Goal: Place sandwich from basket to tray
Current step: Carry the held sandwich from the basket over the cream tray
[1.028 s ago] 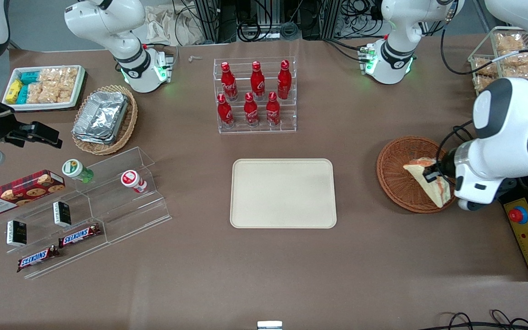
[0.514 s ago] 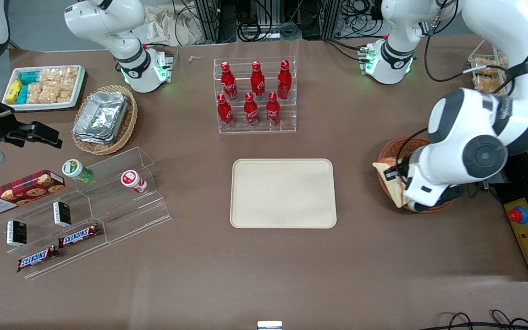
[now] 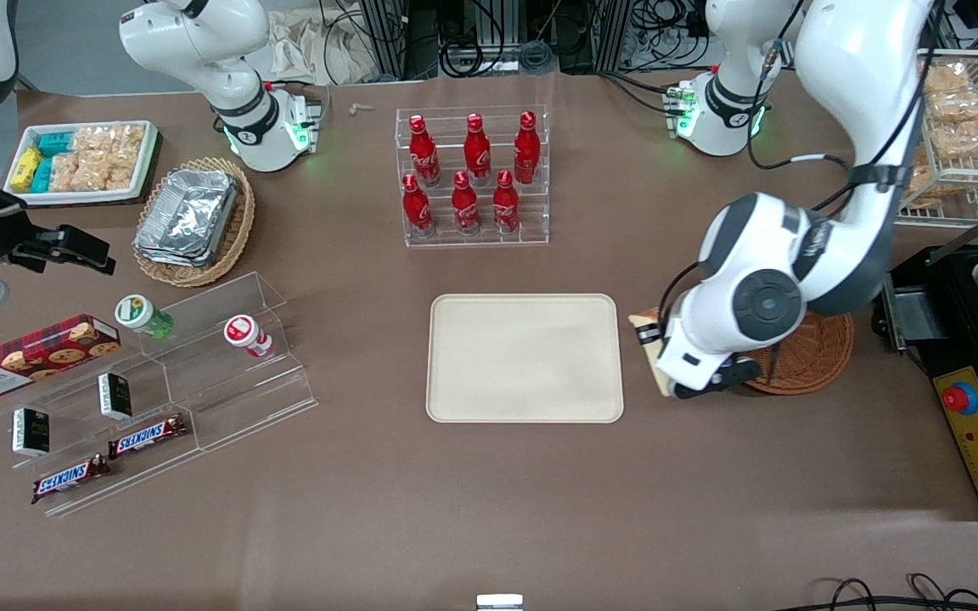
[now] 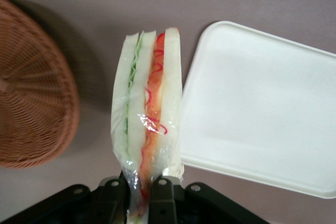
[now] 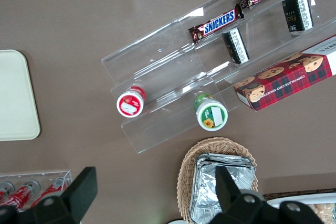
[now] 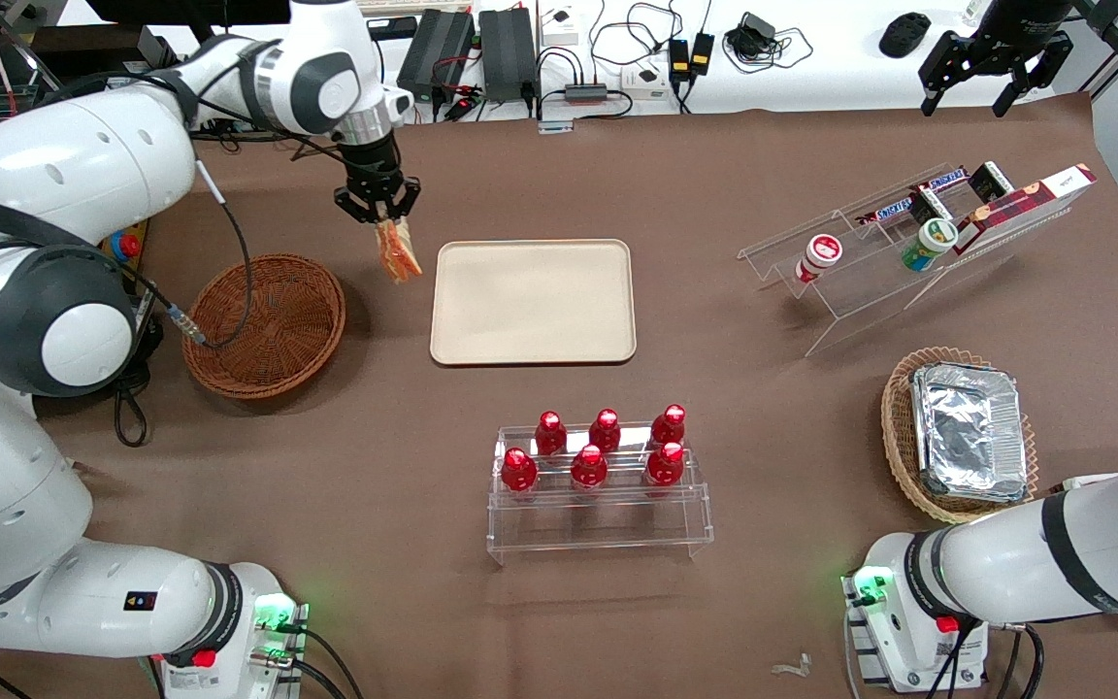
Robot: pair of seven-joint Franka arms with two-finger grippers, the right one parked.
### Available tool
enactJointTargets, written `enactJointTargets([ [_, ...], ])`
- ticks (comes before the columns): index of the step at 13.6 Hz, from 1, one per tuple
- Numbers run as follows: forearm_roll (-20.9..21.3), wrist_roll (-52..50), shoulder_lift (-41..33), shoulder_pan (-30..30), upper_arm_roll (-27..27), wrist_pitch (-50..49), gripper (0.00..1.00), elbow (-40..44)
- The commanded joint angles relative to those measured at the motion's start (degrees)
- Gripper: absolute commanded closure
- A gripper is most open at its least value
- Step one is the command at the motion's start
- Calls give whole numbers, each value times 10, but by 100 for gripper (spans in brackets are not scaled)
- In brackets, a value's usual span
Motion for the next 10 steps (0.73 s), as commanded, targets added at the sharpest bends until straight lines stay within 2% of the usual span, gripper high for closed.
enactJointTargets([
  [1, 2, -13, 43, -22, 1, 45, 85, 24],
  [5, 2, -19, 80, -63, 1, 97, 86, 23],
  [10, 6, -7, 118, -68, 1, 106, 86, 17],
])
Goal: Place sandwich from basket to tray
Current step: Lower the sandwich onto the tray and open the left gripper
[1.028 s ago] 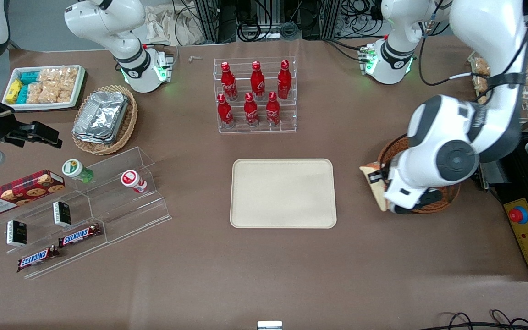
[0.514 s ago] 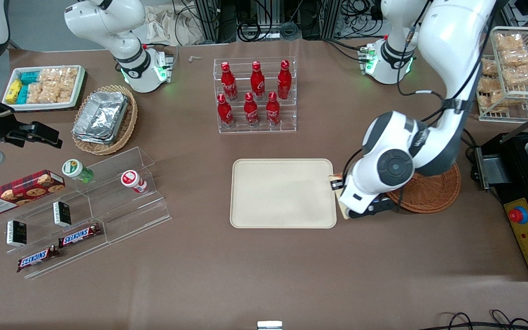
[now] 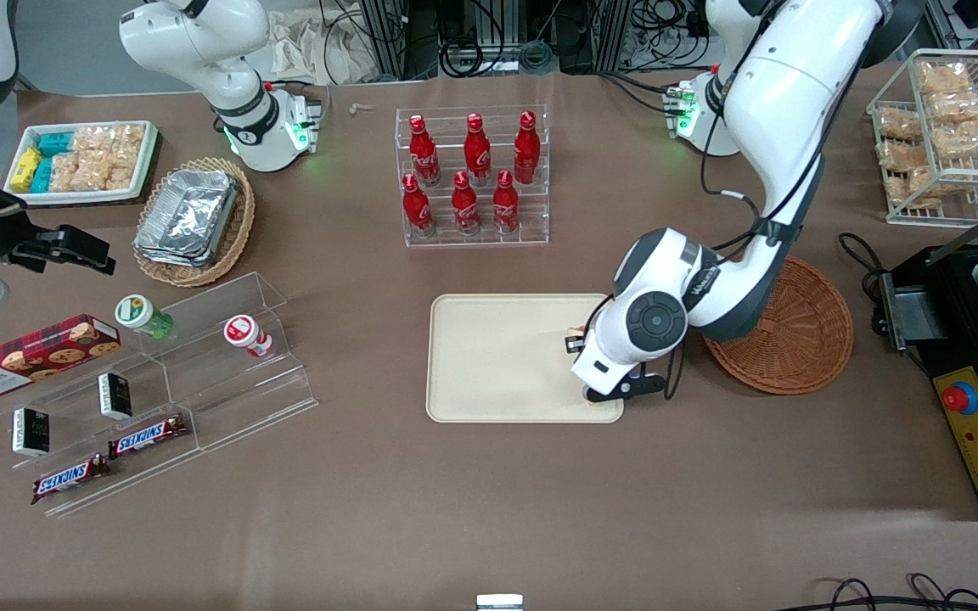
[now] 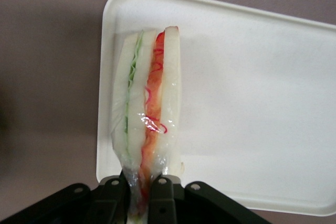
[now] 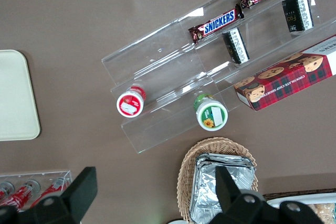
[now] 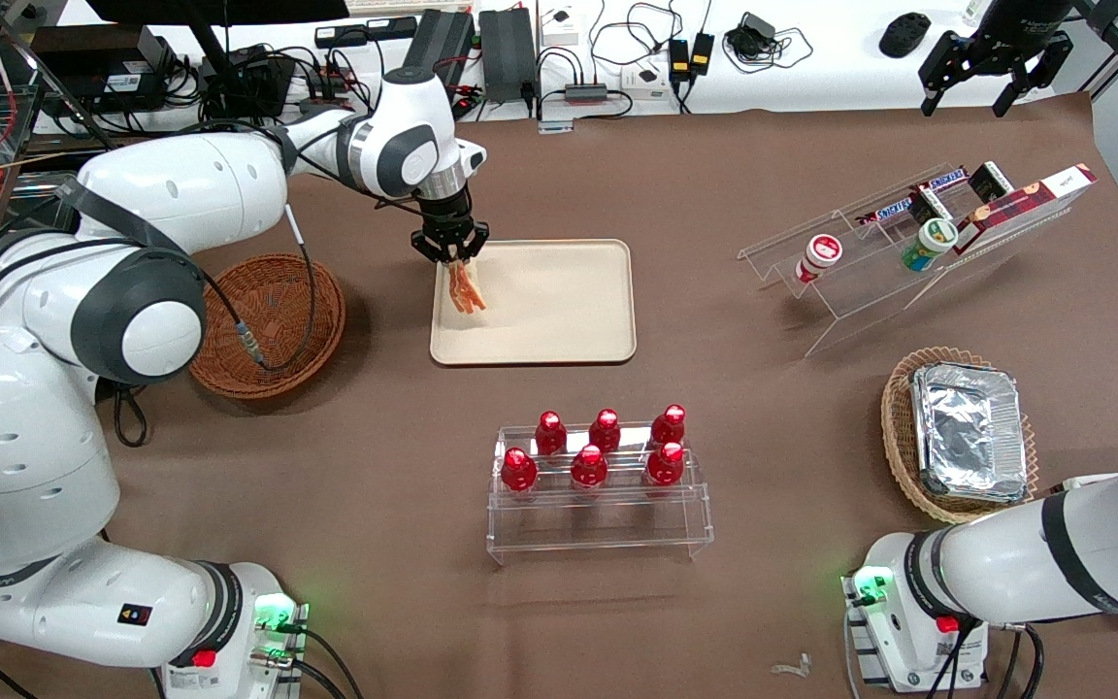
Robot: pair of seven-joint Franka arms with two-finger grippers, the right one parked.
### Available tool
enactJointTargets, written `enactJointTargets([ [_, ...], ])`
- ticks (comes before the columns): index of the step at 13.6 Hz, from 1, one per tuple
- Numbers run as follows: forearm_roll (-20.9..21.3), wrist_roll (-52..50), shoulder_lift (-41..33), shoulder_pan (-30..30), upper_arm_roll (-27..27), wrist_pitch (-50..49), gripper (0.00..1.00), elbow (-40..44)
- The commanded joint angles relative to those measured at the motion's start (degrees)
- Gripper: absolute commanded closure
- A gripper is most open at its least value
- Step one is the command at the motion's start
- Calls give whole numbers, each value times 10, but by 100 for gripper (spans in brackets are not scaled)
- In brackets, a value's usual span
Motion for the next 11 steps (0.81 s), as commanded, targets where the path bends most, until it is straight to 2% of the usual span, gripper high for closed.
enactJointTargets([
  [1, 9, -2, 23, -2, 2, -1, 85, 14],
  [2, 9, -1, 24, -1, 2, -1, 84, 14],
  [3, 10, 0, 25, -1, 2, -1, 77, 14],
  [4, 10, 1, 25, -1, 2, -1, 57, 14],
  [5, 11, 3, 24, 0, 2, -1, 16, 15],
  [6, 11, -2, 21, 1, 3, -2, 0, 15],
  [9, 16, -2, -14, 6, 14, -27, 0, 16],
  [11, 72, -2, -54, 6, 29, -63, 0, 16],
])
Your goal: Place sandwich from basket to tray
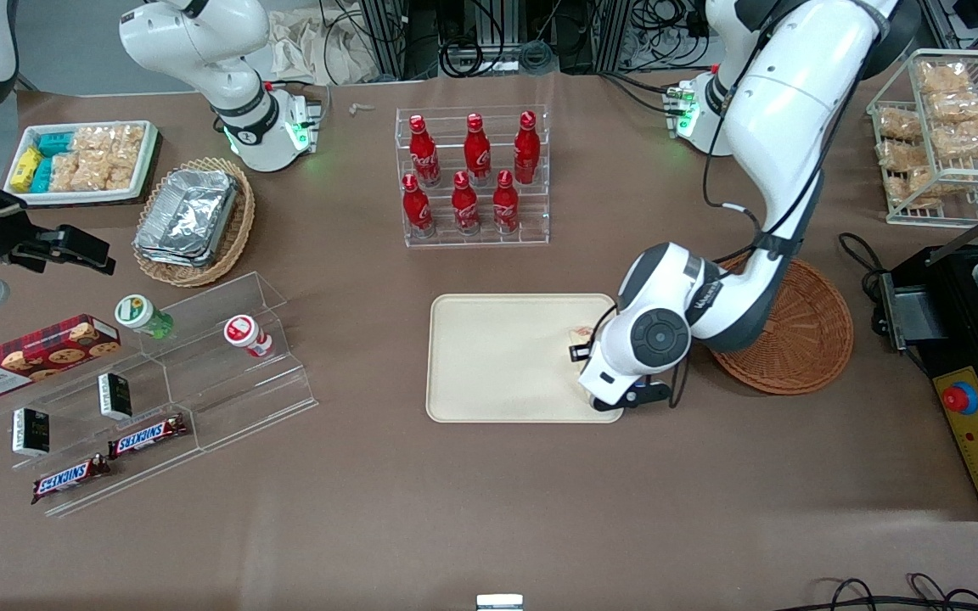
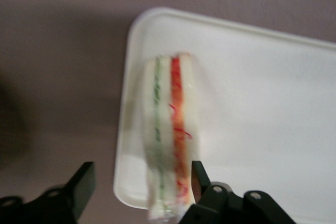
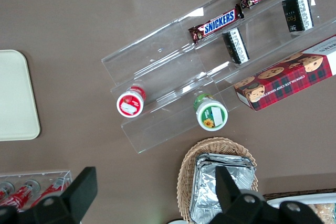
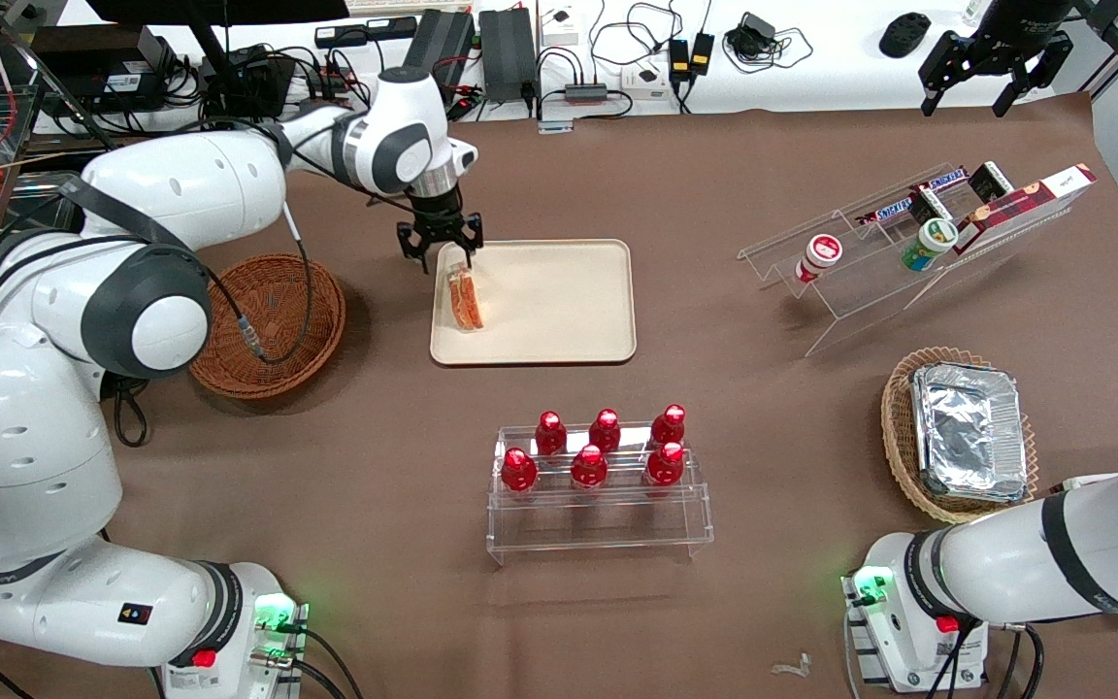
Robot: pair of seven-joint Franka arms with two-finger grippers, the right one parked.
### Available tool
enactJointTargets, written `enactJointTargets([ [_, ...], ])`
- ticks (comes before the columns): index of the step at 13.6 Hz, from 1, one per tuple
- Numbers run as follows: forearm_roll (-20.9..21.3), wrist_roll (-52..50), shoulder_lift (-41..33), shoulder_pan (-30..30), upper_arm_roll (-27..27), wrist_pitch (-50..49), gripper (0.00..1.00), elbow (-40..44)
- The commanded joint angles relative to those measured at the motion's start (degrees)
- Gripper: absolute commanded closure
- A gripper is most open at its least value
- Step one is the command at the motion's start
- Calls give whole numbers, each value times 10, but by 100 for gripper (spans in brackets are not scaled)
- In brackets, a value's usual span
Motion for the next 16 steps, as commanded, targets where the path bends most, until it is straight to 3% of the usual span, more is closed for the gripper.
enactJointTargets([
  [1, 64, -4, -70, 2, 11, -55, 0, -5],
  [3, 82, -3, -105, 13, 19, -86, 0, -3],
  [10, 78, 11, -169, 116, 18, -135, 0, -2],
  [16, 26, 330, -203, 217, 19, -204, 0, 37],
])
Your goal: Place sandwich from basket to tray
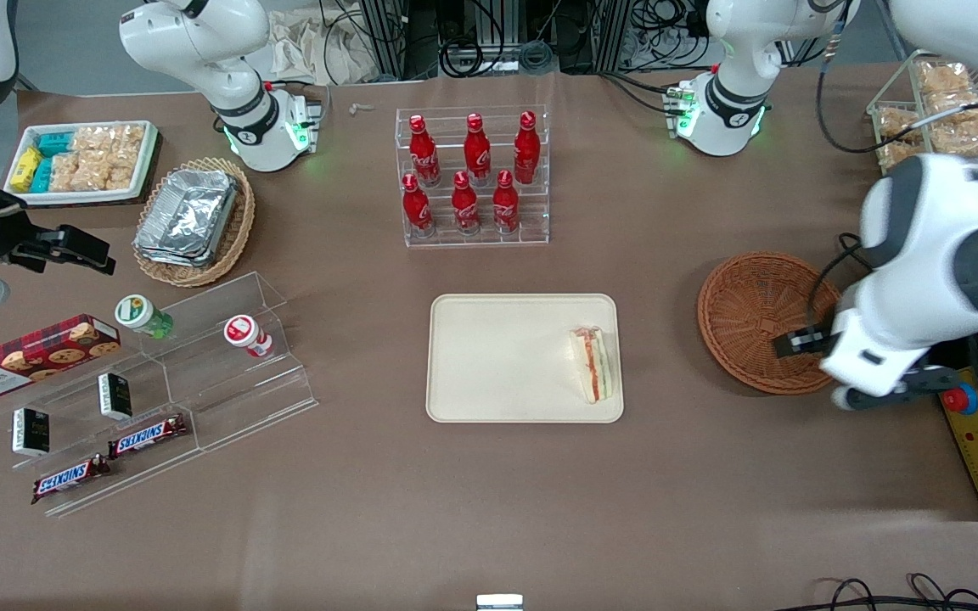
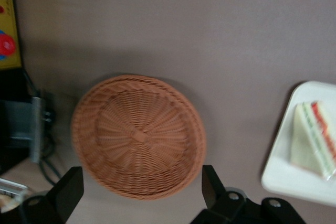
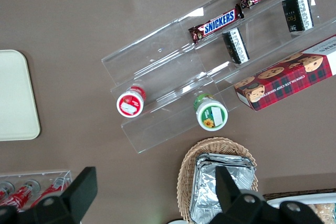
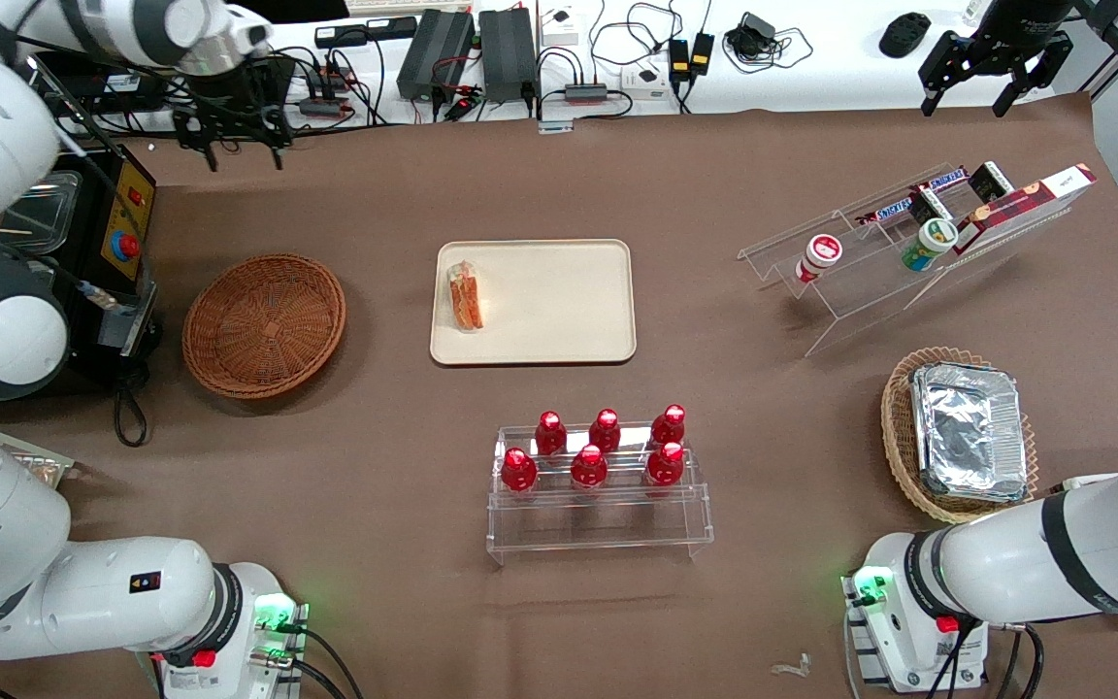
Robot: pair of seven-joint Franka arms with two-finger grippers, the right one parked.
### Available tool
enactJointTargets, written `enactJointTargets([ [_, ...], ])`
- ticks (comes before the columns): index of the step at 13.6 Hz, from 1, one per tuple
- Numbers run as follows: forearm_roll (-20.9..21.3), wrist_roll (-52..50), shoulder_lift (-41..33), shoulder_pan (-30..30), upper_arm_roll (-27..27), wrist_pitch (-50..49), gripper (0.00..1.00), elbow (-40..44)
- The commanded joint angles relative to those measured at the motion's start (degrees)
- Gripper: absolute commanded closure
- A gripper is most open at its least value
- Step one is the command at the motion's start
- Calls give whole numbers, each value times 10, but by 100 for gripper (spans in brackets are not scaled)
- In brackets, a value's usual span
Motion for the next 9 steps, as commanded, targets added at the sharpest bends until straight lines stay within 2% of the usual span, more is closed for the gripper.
enactJointTargets([
  [1, -13, 132, -9, 25, -6, -49, 0, 38],
  [5, -13, 136, -6, 44, -5, -64, 0, 60],
  [9, -33, 79, -6, 59, -3, -64, 0, 76],
])
